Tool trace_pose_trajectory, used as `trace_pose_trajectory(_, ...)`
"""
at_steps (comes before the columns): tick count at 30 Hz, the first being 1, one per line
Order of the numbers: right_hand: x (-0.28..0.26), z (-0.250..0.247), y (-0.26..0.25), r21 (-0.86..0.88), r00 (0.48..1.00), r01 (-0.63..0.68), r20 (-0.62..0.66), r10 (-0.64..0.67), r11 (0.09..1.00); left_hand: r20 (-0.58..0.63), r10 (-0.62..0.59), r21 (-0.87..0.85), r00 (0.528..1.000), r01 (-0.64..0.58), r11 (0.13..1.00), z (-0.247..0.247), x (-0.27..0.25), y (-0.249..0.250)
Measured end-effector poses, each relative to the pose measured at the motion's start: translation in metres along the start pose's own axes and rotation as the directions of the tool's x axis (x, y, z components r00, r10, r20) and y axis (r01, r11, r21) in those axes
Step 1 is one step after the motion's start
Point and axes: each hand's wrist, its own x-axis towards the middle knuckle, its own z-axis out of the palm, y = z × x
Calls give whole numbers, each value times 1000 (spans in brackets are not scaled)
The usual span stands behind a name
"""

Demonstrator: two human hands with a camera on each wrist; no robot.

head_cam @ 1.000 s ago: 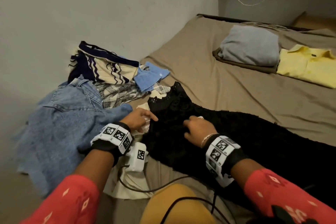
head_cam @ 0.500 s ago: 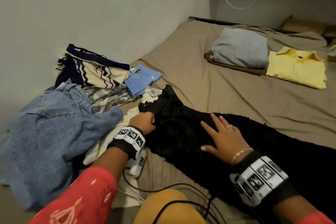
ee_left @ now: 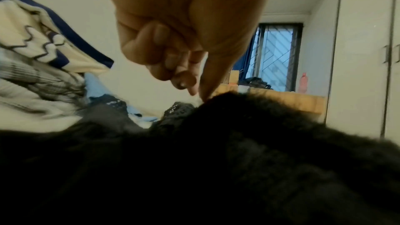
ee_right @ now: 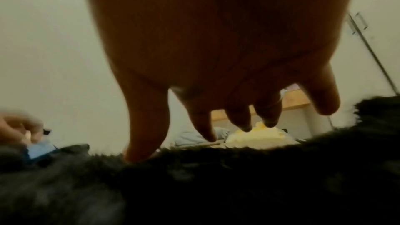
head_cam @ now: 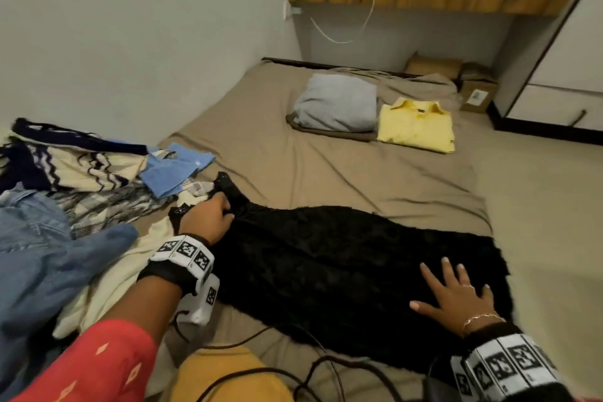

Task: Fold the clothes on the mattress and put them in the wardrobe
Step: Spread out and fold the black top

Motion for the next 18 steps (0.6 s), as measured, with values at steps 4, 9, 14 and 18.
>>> trace_pose_trajectory(4,-8,14,32,385,988,148,-102,-117,911,260,178,-190,949,-130,973,9,-15,65)
trace_pose_trajectory(9,-7,21,97,794,862,157,-400,310,588,337,410,-136,848,-387,912,49,-35,137)
trace_pose_trajectory(14,-1,39,125,975,952,-9,-59,300,220,244,512,41,824,-536,843,86,-46,182)
trace_pose_trajectory(18,5,51,124,987,954,34,-78,288,156,284,400,308,871,-478,823,95,-45,196)
